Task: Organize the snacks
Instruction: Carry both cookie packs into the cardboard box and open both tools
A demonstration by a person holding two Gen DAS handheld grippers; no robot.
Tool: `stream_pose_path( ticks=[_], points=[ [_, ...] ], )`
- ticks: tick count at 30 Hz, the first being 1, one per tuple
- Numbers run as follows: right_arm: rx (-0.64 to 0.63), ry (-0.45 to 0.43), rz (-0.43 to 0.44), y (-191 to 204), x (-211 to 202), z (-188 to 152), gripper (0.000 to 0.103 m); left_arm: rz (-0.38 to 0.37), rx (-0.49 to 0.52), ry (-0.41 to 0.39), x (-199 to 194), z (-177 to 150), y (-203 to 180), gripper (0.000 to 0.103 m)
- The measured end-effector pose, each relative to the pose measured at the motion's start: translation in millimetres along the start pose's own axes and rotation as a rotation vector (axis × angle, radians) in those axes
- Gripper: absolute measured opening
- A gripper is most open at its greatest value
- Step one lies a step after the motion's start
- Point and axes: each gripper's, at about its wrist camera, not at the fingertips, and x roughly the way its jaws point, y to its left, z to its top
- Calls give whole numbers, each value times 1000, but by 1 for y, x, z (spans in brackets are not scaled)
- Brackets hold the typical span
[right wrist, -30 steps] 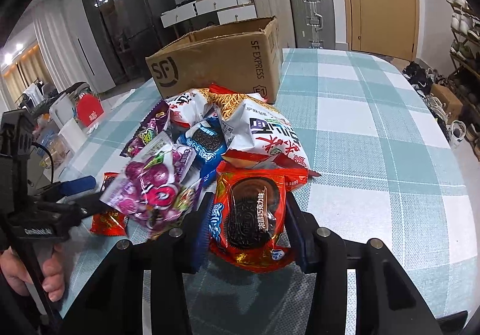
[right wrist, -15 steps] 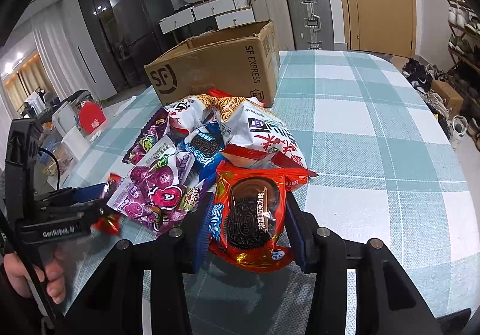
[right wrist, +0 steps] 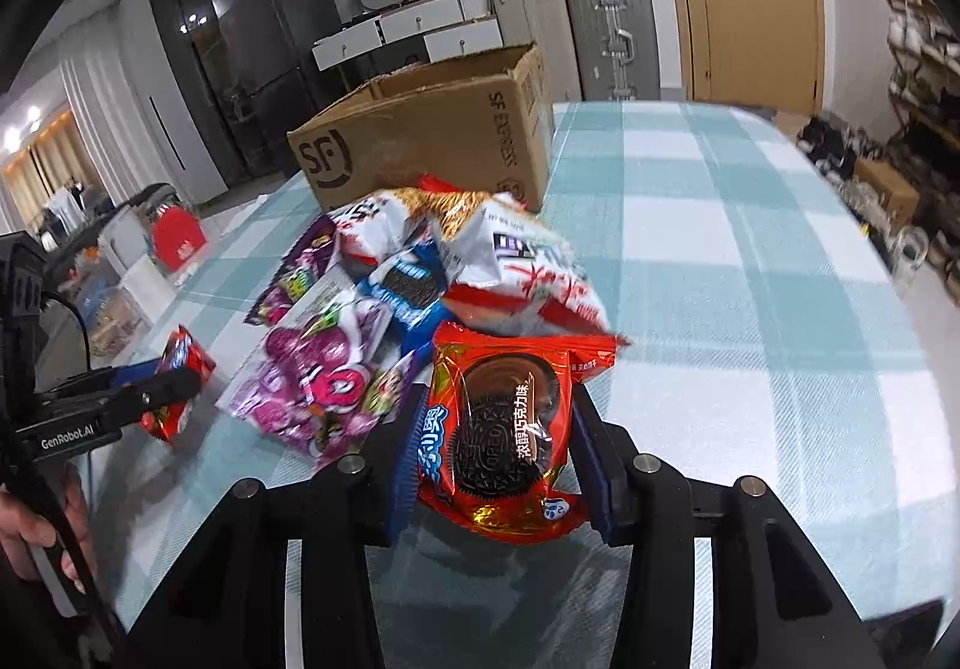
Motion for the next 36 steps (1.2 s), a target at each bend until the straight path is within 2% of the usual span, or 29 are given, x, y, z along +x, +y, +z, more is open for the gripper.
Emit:
stream_pose_path(
  ticks=[9,15,18,22,28,33,36],
  points=[
    [-22,-74,29,19,-46,15,45,3,35,-76,-33,13,0,42],
    [-33,-133,107,38,-82,40,45,-9,69,-132,-59,34,-3,42],
    [1,-159,183,44,-100,58,45,-35,74,-164,-76,51,-2,42],
    [-10,-196,214,54,-121,86,45,-56,109,-204,-98,80,-3,42],
    [-21,-222,268,66,-141,133,45,-129,89,-201,-118,130,2,42],
    [-3,-237,320,69,-152,174,45,-131,110,-199,-125,174,-3,42],
    [-11,-241,315,71,-153,200,45,-137,109,-192,-124,202,-6,42]
  ],
)
